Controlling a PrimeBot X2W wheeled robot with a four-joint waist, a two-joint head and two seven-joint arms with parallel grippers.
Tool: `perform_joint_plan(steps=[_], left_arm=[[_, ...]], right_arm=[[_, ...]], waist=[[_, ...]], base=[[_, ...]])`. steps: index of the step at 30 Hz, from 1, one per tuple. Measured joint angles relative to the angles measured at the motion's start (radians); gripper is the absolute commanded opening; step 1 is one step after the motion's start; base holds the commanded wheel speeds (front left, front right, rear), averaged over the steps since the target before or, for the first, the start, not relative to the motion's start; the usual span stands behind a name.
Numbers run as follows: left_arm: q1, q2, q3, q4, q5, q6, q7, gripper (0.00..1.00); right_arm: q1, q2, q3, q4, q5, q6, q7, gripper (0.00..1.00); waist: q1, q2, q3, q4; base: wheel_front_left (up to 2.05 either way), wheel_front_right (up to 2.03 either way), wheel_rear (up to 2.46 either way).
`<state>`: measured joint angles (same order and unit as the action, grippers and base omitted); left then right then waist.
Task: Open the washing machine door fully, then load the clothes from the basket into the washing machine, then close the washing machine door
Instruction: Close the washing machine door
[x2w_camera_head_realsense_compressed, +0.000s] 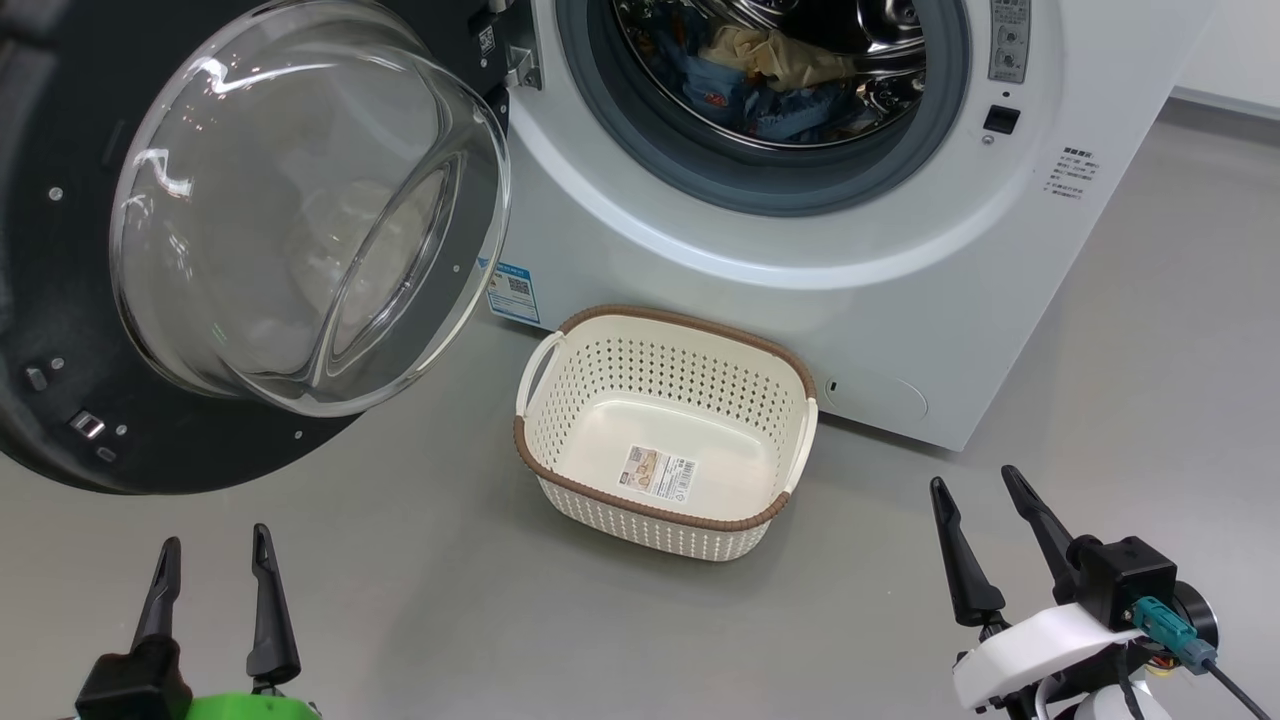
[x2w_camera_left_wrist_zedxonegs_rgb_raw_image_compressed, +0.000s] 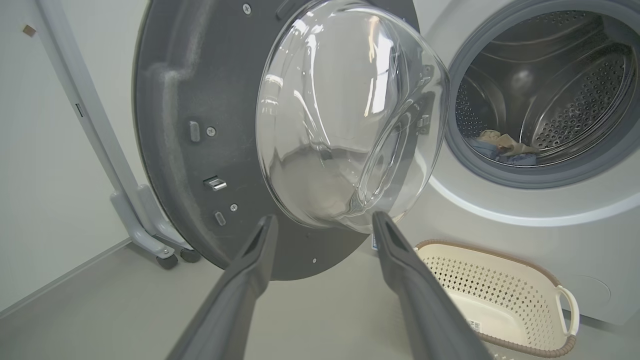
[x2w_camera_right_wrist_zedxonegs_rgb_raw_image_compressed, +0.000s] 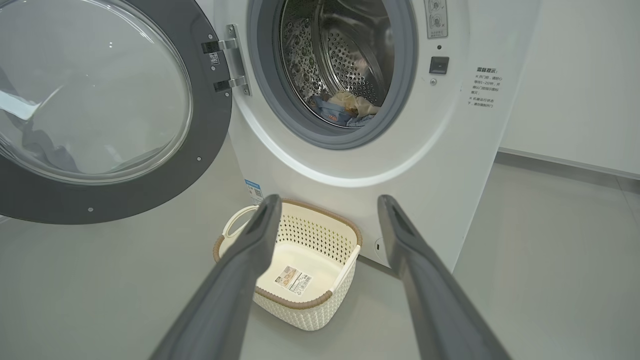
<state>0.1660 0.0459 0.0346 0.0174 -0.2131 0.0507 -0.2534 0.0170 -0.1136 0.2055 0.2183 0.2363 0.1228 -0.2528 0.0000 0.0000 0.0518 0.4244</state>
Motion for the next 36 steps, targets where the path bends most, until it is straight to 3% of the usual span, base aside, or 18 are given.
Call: perform_joint_plan(steps=[10, 11, 12, 13, 14, 24, 28, 36], left_arm=[[0.0, 0.0, 0.0, -0.004, -0.011, 0.004, 0.0, 1.0], [0.0, 0.0, 0.0, -0.005, -0.015, 0.004, 0.0, 0.47], [0.0, 0.0, 0.0, -0.005, -0.019, 0.004, 0.0, 0.09], [0.0, 0.0, -0.001, -0.003, -0.025, 0.004, 0.0, 0.09], [0.0, 0.0, -0.001, -0.002, -0.027, 0.004, 0.0, 0.0], [0.0, 0.0, 0.019, -0.023, -0.079, 0.0, 0.0, 0.0], [-0.009, -0.001, 0.066, -0.055, -0.163, -0.007, 0.0, 0.0], [-0.109, 0.018, 0.181, -0.114, -0.185, -0.043, 0.0, 0.0]], right_arm=[[0.0, -0.001, -0.002, 0.004, 0.0, 0.0, 0.0, 1.0], [0.0, -0.002, -0.002, 0.004, 0.0, 0.0, 0.0, 1.0], [0.0, -0.002, -0.002, 0.004, 0.0, 0.0, 0.0, 1.0], [0.0, -0.002, -0.002, 0.004, 0.0, 0.0, 0.0, 1.0], [0.0, -0.002, -0.002, 0.004, 0.0, 0.0, 0.0, 1.0], [0.0, -0.004, 0.0, 0.007, 0.0, 0.0, 0.0, 1.0], [0.0, -0.004, -0.001, 0.008, 0.0, 0.0, 0.0, 1.0], [0.0, -0.004, -0.001, 0.008, 0.0, 0.0, 0.0, 1.0]], waist=[[0.0, 0.0, 0.007, -0.007], [0.0, 0.0, 0.006, -0.007], [0.0, 0.0, 0.006, -0.007], [0.0, 0.0, 0.005, -0.007], [0.0, 0.0, 0.004, -0.007], [0.0, 0.0, -0.003, -0.01], [0.0, 0.0, -0.004, -0.012], [0.0, 0.0, -0.005, -0.012]], base=[[0.0, 0.0, 0.0], [0.0, 0.0, 0.0], [0.0, 0.0, 0.0], [0.0, 0.0, 0.0], [0.0, 0.0, 0.0], [0.0, 0.0, 0.0], [0.0, 0.0, 0.0], [0.0, 0.0, 0.0]])
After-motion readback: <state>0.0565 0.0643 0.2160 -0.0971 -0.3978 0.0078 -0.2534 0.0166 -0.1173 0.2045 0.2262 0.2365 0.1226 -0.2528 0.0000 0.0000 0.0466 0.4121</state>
